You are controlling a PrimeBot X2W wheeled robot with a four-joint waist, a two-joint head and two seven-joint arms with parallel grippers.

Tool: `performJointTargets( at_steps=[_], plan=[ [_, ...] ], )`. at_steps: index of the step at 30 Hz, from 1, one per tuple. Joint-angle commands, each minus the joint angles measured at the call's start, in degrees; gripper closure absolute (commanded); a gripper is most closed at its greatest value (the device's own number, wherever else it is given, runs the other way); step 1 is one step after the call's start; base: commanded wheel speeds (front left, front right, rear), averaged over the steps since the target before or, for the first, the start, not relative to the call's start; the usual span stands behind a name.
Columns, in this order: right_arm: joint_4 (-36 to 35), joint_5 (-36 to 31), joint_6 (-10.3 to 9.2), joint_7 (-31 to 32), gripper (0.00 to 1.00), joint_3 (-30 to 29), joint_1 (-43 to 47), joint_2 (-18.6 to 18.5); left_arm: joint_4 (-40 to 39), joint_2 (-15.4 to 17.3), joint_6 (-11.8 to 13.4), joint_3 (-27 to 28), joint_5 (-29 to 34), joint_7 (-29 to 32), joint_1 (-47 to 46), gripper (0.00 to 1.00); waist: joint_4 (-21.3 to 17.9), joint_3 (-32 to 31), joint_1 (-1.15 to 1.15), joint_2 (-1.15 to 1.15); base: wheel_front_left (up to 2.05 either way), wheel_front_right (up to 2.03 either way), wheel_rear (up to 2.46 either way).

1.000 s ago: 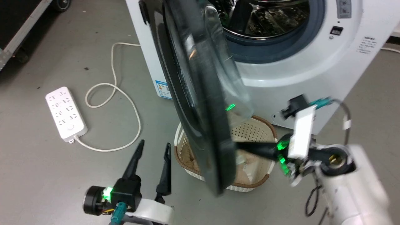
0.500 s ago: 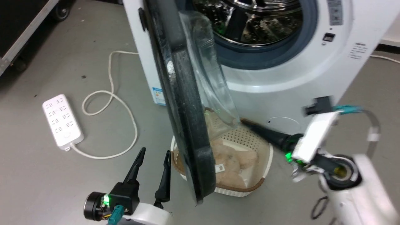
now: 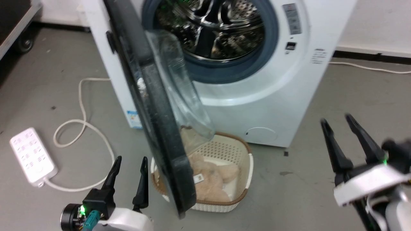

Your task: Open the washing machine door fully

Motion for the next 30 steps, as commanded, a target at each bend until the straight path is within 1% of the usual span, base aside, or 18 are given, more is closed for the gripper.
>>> performJointTargets(
  at_steps=[1, 5, 7, 10, 14, 17, 22, 23, 24, 27, 30],
  plan=[
    [-0.1, -1.4, 0.05, -1.3, 0.0, -0.6, 1.8, 0.8, 0.0, 0.3, -0.4, 0.2, -0.1, -0.3, 1.1, 0.0, -1.2, -1.1, 0.0, 0.0, 0.0, 0.0, 0.0],
    [-0.8, -10.7, 0.05, -6.6, 0.0, -5.7, 7.3, 5.8, -0.1, 0.8, -0.7, 0.1, -0.2, -0.3, 2.5, 0.0, -2.3, -1.7, 0.0, 0.0, 0.0, 0.0, 0.0],
    [-1.0, -13.8, 0.05, -8.1, 0.0, -8.0, 9.7, 8.5, -0.2, 0.8, -0.8, -0.2, -0.2, -0.3, 3.1, 0.0, -2.4, -1.8, 0.0, 0.0, 0.0, 0.0, 0.0],
    [-0.7, -17.1, 0.05, -9.3, 0.0, -10.3, 12.8, 10.8, -0.7, 0.6, -0.6, -0.4, -0.2, -0.3, 3.7, 0.0, -2.3, -1.8, 0.0, 0.0, 0.0, 0.0, 0.0],
    [0.9, -19.5, 0.05, -10.6, 0.0, -11.2, 15.0, 11.8, -1.9, -0.1, 0.0, -0.6, 0.2, -0.3, 4.3, 0.0, -2.1, -2.0, 0.0, 0.0, 0.0, 0.0, 0.0],
    [2.1, -19.9, 0.05, -11.1, 0.0, -11.3, 15.3, 12.1, -2.6, -0.5, 0.2, -0.6, 0.5, -0.3, 4.7, 0.0, -2.0, -2.1, 0.0, 0.0, 0.0, 0.0, 0.0],
    [3.1, -18.2, 0.05, -11.7, 0.0, -11.2, 14.7, 12.1, -4.4, -0.9, 0.4, -0.1, 1.3, -0.3, 5.1, 0.0, -1.9, -2.1, 0.0, 0.0, 0.0, 0.0, 0.0],
    [3.2, -18.1, 0.05, -11.7, 0.0, -11.1, 14.5, 12.1, -4.5, -0.9, 0.3, -0.1, 1.4, -0.3, 5.1, 0.16, -1.9, -2.0, 0.0, 0.0, 0.0, 0.0, 0.0],
    [3.2, -17.9, 0.05, -11.8, 0.0, -11.1, 14.4, 12.1, -4.7, -1.0, 0.2, -0.2, 1.4, -0.3, 5.1, 1.0, -1.8, -2.0, 0.0, 0.0, 0.0, 0.0, 0.0],
    [3.2, -17.3, 0.05, -11.9, 0.0, -11.0, 13.9, 12.1, -6.1, -1.3, 0.3, 0.5, 1.5, -0.3, 4.7, 1.0, -1.7, -1.8, 0.0, 0.0, 0.0, 0.0, 0.0],
    [3.2, -16.4, 0.05, -11.9, 0.0, -11.3, 13.4, 12.1, -9.8, -1.7, 1.6, 2.2, 1.6, -0.3, 3.9, 1.0, -1.6, -1.5, 0.0, 0.0, 0.0, 0.0, 0.0]
  ],
)
